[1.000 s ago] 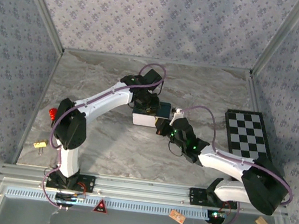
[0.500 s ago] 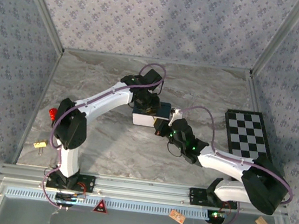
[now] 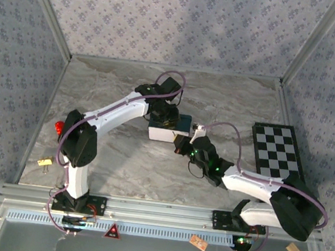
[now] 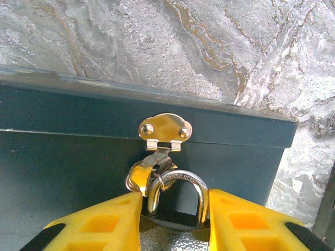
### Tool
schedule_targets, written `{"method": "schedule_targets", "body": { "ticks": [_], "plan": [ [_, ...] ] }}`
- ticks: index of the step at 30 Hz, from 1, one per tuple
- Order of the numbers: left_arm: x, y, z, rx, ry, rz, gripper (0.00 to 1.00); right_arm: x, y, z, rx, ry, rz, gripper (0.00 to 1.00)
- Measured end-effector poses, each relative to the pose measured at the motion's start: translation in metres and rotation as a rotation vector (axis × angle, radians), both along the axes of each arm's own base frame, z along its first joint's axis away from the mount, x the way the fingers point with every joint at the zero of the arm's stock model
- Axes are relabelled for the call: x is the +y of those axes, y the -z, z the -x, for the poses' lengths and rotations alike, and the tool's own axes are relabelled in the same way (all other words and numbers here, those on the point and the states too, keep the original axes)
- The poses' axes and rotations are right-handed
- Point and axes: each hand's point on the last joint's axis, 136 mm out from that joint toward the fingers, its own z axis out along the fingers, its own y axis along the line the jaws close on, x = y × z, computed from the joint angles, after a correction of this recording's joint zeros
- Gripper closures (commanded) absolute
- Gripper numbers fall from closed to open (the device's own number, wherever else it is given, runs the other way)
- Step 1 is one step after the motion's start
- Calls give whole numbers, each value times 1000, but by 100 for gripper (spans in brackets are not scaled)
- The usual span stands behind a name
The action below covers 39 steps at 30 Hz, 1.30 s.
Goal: Unlock the padlock with the key
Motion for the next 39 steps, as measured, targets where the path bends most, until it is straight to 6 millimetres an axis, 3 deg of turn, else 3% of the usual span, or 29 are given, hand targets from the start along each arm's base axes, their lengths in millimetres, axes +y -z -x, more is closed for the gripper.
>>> {"method": "schedule_targets", "body": {
  "ticks": [16,39],
  "plan": [
    [0,1,0,2,-7,4,68,2,-13,-1,-42,10,-37,100],
    [-1,1,0,5,-14,10,68,4,-4,-5,-34,24,-20,100]
  ]
}}
